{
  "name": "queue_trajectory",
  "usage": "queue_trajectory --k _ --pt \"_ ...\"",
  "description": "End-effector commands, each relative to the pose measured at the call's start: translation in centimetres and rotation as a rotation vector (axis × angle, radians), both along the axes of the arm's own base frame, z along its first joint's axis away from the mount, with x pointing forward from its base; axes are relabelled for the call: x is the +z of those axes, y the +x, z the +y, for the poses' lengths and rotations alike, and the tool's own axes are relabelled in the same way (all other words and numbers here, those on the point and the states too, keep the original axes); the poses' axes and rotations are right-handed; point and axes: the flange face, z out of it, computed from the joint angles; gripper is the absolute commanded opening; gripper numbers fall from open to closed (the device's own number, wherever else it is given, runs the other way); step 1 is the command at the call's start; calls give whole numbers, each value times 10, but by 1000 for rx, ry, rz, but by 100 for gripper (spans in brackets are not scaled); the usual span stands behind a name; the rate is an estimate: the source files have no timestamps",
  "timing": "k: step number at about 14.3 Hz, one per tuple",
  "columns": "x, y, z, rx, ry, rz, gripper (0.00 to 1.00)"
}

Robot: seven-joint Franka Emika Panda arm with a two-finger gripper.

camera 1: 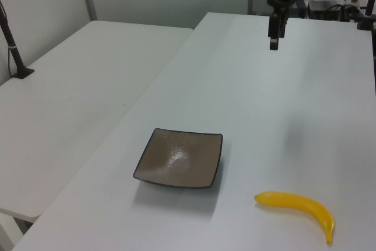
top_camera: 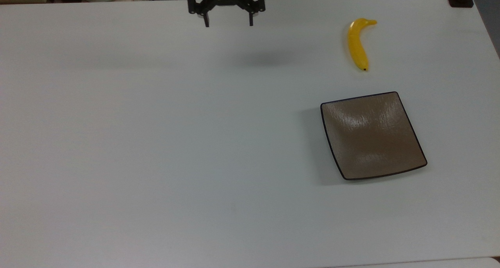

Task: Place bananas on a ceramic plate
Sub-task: 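Move the gripper over the yellow banana and lower toward it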

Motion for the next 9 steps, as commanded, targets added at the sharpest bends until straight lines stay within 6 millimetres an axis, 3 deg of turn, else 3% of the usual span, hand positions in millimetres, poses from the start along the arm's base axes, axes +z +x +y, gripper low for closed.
queue_trajectory --k 1,9 --pt "-2 -12 22 21 54 17 100" --pt "-26 -45 116 119 43 76 100"
